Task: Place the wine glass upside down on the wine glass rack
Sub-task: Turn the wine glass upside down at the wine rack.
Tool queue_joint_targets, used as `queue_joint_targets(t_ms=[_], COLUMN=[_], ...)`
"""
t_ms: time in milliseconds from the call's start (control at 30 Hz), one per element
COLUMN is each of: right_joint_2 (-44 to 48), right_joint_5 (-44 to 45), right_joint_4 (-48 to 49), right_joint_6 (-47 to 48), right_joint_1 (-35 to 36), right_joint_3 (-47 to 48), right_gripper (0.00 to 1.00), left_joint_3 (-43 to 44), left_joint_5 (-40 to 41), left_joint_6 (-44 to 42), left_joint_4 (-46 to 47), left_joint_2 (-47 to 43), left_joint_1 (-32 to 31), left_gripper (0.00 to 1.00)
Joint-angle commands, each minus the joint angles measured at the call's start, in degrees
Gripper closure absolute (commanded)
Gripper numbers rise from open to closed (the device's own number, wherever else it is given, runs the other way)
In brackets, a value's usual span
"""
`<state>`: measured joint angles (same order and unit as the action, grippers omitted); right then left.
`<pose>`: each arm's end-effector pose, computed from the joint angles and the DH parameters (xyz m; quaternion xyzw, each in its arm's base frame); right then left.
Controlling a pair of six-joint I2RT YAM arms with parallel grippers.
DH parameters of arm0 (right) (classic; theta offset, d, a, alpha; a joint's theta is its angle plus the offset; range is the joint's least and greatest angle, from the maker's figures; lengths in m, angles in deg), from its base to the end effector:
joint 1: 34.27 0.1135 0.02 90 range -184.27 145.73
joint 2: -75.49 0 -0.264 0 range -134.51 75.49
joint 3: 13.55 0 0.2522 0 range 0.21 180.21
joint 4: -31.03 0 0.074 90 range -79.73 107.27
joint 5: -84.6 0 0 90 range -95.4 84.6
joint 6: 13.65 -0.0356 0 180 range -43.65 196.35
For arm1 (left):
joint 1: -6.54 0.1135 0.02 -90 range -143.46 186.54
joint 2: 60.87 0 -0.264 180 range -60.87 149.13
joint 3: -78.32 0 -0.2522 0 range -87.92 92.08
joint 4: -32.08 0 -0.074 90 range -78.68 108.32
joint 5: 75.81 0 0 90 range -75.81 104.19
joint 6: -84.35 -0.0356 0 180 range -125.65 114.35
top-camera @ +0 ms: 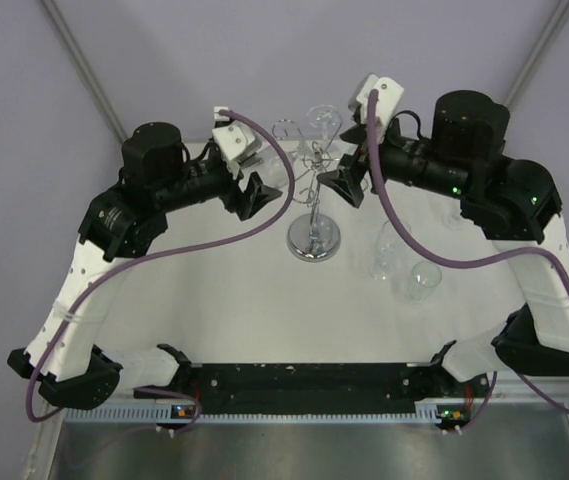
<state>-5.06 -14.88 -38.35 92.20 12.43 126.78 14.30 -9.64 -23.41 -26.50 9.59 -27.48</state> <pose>0.1406 0.1577 0.5736 -0.4408 0.6229 0.2319 0.6033 0.1678 -0.1307 0.5182 0.4500 0.6331 -0.2461 0.5797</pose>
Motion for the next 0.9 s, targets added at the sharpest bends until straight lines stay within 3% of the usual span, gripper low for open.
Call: queue_joint_targets(t_ms=[0,533,867], right_joint_2=[-1.80,-2.77,-3.82], right_joint_5=[1.82,15.62,21.25], right_joint_4=[1.39,8.24,10.61], right_joint_6=[2.77,8.04,9.37], right_joint_1=[2.70,6.21,7.44], right_joint_3=[2.02,-2.55,-4.66], right_gripper=[0.24,0.42,0.67], left_joint_3=[1.94,-3.51,-4.92], left_joint_5=[-3.05,-11.23,-12.11], left_joint_6=[6.68,13.19,13.89], left_joint_4=[12.38,19.33,20.56], left_joint_2=[-0.15,0.03,-0.41], left_joint_1=[1.41,3.08,3.08], left_gripper=[1.00,1.00,1.00])
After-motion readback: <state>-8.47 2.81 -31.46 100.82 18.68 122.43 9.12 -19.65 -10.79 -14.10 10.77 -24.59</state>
